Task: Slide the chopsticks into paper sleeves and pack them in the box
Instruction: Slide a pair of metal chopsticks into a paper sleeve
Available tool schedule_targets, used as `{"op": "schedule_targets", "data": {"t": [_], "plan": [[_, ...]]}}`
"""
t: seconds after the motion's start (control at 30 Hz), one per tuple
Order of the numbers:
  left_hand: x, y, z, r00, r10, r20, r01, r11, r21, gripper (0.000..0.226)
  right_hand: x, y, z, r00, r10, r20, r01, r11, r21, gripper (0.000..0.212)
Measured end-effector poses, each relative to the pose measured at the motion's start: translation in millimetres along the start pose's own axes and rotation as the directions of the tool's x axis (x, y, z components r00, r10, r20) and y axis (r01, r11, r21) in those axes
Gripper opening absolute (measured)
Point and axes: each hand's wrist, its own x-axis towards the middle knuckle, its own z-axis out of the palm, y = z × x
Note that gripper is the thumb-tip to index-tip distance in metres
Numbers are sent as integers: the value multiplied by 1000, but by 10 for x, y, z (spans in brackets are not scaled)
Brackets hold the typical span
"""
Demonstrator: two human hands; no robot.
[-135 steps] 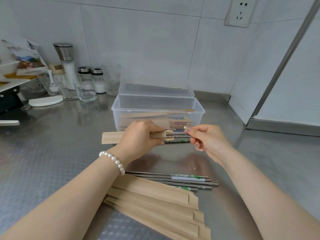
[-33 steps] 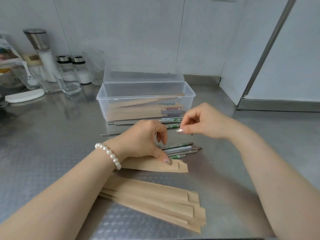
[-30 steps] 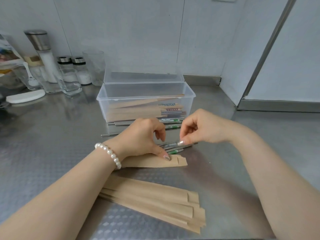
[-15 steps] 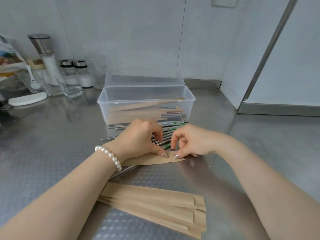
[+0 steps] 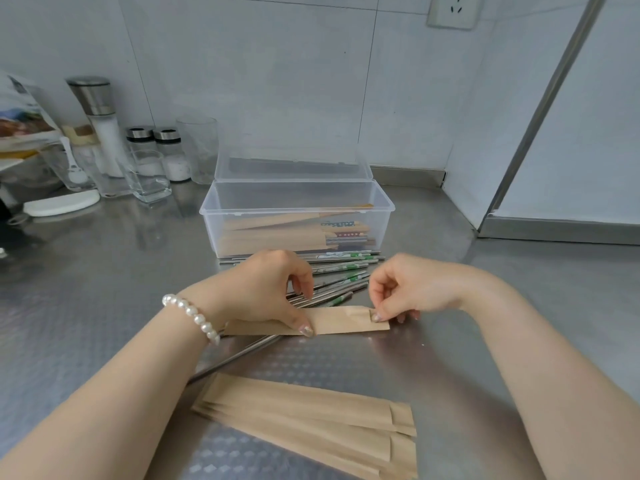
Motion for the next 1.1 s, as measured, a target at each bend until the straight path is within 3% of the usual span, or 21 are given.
{"op": "schedule_targets", "data": {"t": [0.17, 0.37, 0.5, 0.63, 0.73, 0.87, 0.93, 1.0, 1.1], "plan": [[-35, 3, -39, 998, -58, 39, 55, 996, 64, 45, -73, 43, -94, 1000, -22, -10, 24, 982, 187, 21], [-30, -84, -69, 993, -119, 28, 116, 990, 81, 46, -102, 106, -190, 964, -44, -262, 157, 889, 431, 23], [-16, -141, -76, 988, -146, -46, 149, 986, 76, 45, -31, 147, -215, 854, 24, -520, 296, 799, 523, 21], [23, -200, -26, 986, -115, -117, 118, 993, 24, 32, 23, 191, -259, 700, 85, -709, 390, 786, 479, 22], [56, -201, 35, 976, -100, -191, 98, 995, -19, 21, 26, 230, -294, 625, 150, -766, 445, 738, 507, 23], [100, -181, 112, 951, -91, -296, 79, 995, -55, 39, 18, 263, -314, 619, 222, -753, 479, 653, 587, 14], [78, -162, 78, 922, -80, -379, 40, 993, -112, 64, 15, 264, -320, 609, 265, -748, 481, 626, 613, 12], [45, -109, 22, 844, -45, -535, -35, 990, -137, 86, 16, 242, -308, 613, 279, -739, 482, 610, 629, 12], [23, -8, -9, 696, 54, -716, -93, 996, -16, 88, 37, 124, -220, 661, 249, -708, 477, 590, 652, 13]]}}
